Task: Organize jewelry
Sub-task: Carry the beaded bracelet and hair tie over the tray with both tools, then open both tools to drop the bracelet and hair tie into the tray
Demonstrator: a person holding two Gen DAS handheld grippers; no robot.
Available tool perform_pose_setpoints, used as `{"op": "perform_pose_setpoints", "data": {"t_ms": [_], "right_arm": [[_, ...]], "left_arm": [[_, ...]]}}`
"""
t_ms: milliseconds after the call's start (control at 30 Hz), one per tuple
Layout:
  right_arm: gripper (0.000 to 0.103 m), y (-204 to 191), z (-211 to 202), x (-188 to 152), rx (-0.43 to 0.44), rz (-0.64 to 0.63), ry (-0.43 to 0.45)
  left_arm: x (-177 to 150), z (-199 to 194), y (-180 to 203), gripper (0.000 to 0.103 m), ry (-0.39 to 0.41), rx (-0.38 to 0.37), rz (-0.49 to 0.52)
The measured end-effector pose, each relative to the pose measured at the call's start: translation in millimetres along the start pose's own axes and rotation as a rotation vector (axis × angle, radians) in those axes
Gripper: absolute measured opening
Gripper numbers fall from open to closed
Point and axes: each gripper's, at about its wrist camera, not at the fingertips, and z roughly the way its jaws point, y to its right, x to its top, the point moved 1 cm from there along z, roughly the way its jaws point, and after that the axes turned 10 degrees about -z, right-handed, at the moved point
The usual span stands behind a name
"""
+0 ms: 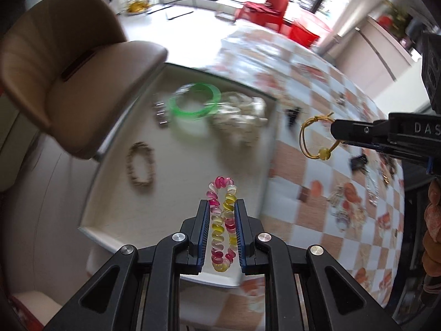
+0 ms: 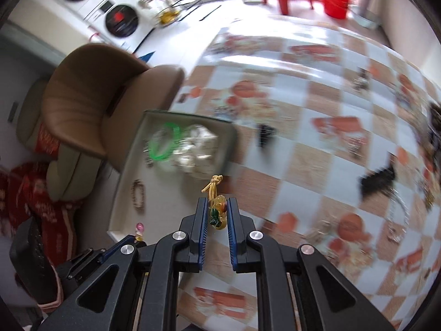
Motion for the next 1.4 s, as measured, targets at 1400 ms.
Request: {"op": "perform_pose_setpoints", "data": {"t_ms": [1400], "right_arm": [[0.034,-83,169,36,0.040,-0.165,-0.138]], "left_arm": [[1,78,-85,0.057,0.005,0.297,-0.093]]}}
